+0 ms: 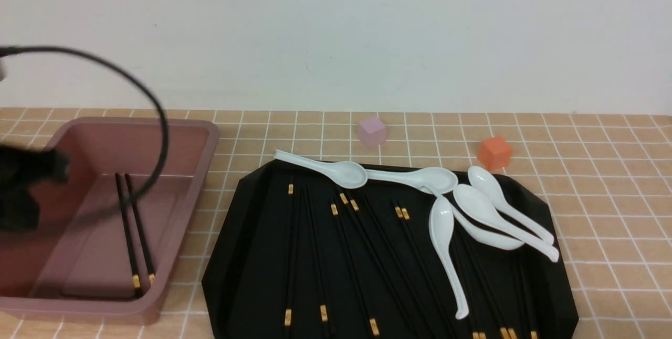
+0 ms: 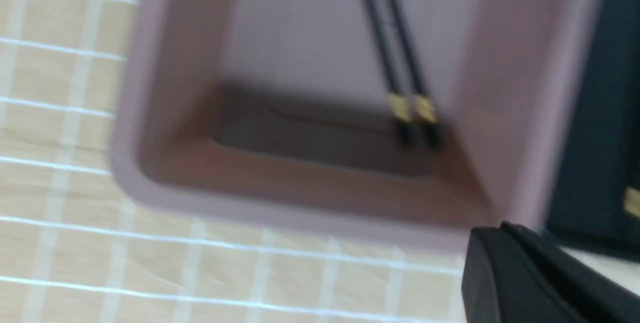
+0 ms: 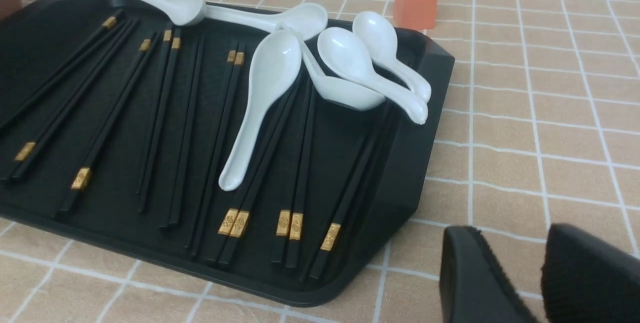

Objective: On brown tablecloth take chopsticks from black tray and put them in box.

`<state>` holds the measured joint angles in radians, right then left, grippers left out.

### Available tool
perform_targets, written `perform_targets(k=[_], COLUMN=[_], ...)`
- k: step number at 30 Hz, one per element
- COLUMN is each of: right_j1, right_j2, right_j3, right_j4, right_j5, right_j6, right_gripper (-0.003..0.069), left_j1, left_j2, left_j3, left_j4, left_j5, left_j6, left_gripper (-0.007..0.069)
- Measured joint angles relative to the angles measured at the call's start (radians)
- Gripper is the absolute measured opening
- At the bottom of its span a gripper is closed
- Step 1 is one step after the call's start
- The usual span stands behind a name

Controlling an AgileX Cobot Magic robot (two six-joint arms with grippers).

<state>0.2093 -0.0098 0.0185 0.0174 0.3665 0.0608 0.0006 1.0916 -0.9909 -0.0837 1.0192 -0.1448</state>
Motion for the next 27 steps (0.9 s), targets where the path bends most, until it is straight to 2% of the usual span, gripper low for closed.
perform_targets(k=[5, 7, 10, 13, 17, 27], right_j1=[0.000, 0.000, 0.000, 0.000, 0.000, 0.000], right_j2=[0.000, 0.000, 0.000, 0.000, 0.000, 0.000], right_j3=[0.000, 0.000, 0.000, 0.000, 0.000, 0.000], right_j4=[0.000, 0.000, 0.000, 0.000, 0.000, 0.000], right_j5=[0.000, 0.000, 0.000, 0.000, 0.000, 0.000], right_j6=[0.000, 0.000, 0.000, 0.000, 0.000, 0.000], right_gripper=[0.0240, 0.0240, 0.0240, 0.0240, 0.0240, 0.0240], left_j1=[0.000, 0.000, 0.000, 0.000, 0.000, 0.000], left_j2=[-0.331, -0.474, -0.632, -0.759, -0.911, -1.004], left_j3=[0.307, 0.432, 0.536, 0.585, 0.609, 0.614], left_j4=[-0.231, -0.342, -0.464, -0.531, -0.591, -0.603], left_j5=[-0.184, -0.302, -0.428, -0.537, -0.633, -0.650], left_j6=[0.134, 0.204, 0.275, 0.316, 0.329, 0.333], left_gripper=[-0.0013, -0.0013, -0.0013, -0.0013, -0.0013, -0.0013])
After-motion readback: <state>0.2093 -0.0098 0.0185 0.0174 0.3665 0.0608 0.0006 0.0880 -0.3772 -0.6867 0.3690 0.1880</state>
